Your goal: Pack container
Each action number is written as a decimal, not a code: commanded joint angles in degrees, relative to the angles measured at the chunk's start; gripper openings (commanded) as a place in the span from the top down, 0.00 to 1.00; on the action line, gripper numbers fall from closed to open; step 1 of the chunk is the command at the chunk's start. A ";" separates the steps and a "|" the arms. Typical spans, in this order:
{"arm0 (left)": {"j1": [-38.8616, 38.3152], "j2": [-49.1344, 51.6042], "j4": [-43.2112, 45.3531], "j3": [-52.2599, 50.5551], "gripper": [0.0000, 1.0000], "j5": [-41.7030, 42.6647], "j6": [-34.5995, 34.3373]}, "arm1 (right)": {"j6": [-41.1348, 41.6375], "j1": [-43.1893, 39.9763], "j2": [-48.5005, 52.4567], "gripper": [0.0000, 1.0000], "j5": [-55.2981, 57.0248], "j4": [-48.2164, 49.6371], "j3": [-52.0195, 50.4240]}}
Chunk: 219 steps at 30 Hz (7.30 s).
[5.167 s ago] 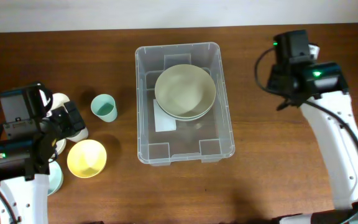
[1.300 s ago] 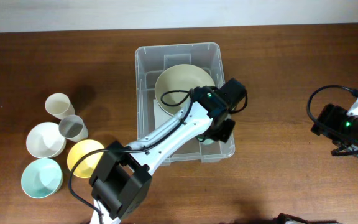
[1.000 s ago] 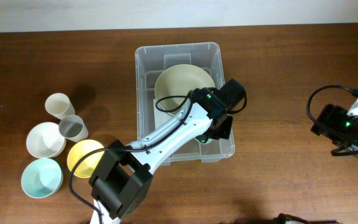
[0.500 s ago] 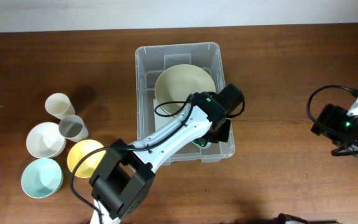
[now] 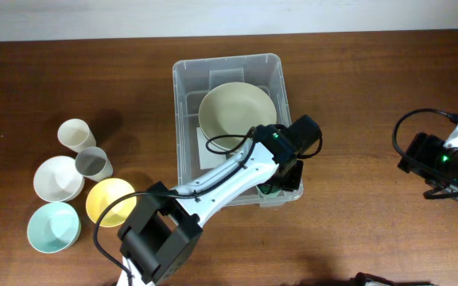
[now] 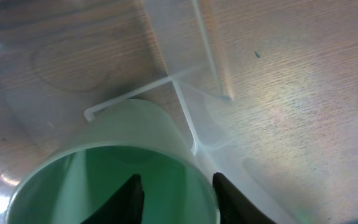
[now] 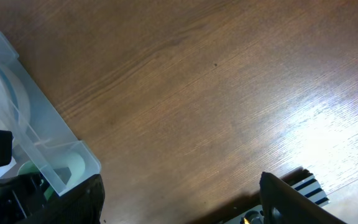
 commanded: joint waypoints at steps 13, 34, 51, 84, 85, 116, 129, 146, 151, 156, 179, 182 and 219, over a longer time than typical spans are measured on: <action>2.40 -8.87 -7.91 8.31 0.56 -13.33 6.01 | -0.42 -0.42 -0.61 0.25 -0.52 0.17 0.11; 30.93 -26.73 -21.79 10.34 0.35 -19.39 8.37 | -0.42 -0.42 -0.61 0.24 -0.55 0.17 0.11; 57.79 -21.59 -9.22 -12.63 0.28 -12.37 13.88 | -0.42 -0.42 -0.61 0.24 -0.76 0.17 0.11; 49.53 -11.17 -11.30 1.81 0.99 -6.60 16.94 | -0.61 -0.42 -0.61 0.24 -0.72 0.20 0.11; 47.58 -12.41 -12.26 3.65 1.00 -6.56 16.94 | -0.61 -0.42 -0.61 0.24 -0.72 0.20 0.11; -1.90 -8.98 -13.53 8.00 1.00 3.37 11.21 | -0.61 -0.42 -0.61 0.24 -0.72 0.15 0.11; 0.26 -8.44 -14.23 8.57 0.40 1.86 13.03 | -0.61 -0.42 -0.61 0.24 -0.74 0.17 0.11; 38.03 -25.16 -19.67 11.61 0.24 -8.57 13.03 | -5.73 5.42 3.43 0.96 -8.70 8.24 -10.36; 47.28 -24.98 -22.03 11.52 0.21 -8.00 13.03 | -5.70 11.58 7.72 0.96 -8.72 13.75 -15.85; 51.84 -24.98 -22.01 11.39 0.21 -8.02 13.49 | -5.73 20.09 14.69 0.96 -8.68 18.29 -18.12; 52.54 -24.98 -22.05 11.39 0.21 -8.52 16.04 | -11.13 31.41 25.49 0.96 -13.42 32.83 -18.12; 52.54 -24.98 -22.03 11.39 0.21 -8.50 16.02 | -11.15 31.41 25.51 0.96 -13.51 32.85 -18.12; 65.40 -9.57 -16.65 11.37 0.18 -10.36 20.17 | -2.01 20.57 5.27 0.17 12.00 23.45 -7.69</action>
